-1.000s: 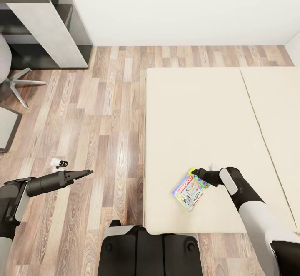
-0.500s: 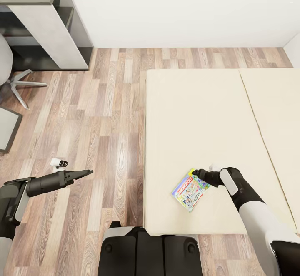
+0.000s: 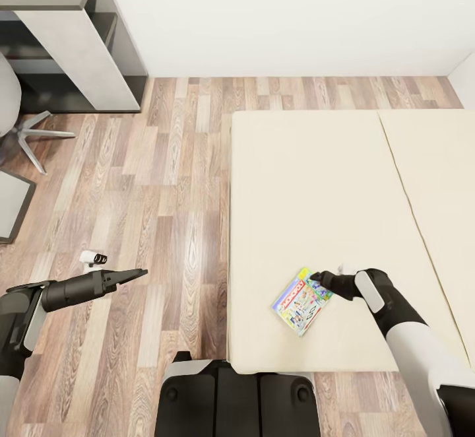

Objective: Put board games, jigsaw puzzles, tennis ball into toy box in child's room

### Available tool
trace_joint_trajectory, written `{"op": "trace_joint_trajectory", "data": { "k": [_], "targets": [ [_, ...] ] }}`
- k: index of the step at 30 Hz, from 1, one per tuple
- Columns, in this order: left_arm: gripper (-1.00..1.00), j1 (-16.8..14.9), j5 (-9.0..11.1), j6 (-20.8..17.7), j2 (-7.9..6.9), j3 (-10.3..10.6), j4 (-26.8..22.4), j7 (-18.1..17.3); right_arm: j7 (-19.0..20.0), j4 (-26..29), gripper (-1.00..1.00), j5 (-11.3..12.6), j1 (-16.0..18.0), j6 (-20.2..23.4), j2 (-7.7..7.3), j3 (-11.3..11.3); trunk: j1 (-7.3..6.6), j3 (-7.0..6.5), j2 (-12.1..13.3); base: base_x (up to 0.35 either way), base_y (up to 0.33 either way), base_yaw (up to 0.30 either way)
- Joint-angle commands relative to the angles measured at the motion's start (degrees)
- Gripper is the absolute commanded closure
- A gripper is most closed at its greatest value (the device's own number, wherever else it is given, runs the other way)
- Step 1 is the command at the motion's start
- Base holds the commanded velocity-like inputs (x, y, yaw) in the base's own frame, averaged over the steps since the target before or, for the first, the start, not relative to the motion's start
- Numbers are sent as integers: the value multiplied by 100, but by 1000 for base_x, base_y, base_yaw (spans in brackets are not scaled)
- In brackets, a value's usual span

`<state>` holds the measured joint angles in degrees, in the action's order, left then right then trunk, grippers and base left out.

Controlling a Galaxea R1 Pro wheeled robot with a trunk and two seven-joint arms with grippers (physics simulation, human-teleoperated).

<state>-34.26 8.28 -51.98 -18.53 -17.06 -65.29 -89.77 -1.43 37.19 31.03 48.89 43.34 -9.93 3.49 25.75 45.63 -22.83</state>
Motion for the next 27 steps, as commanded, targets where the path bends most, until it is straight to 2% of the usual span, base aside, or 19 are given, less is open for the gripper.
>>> {"op": "trace_joint_trajectory", "data": {
  "k": [1, 14, 27],
  "targets": [
    [-100, -2, -4, -60, -1, 1, -1, -23, -15, 5, -100, 28, 1, 27, -3, 12, 3, 6, -9, 0, 0, 0],
    [-100, -2, -10, -63, -1, 1, -1, -23, -6, -401, -100, -18, -3, -8, 6, -1, 3, 6, -9, 0, 0, 0],
    [-100, -2, -11, -61, -1, 1, -1, -23, 1, -453, -100, -23, -5, 2, 31, -21, 3, 21, -9, 0, 0, 0]
  ]
}}
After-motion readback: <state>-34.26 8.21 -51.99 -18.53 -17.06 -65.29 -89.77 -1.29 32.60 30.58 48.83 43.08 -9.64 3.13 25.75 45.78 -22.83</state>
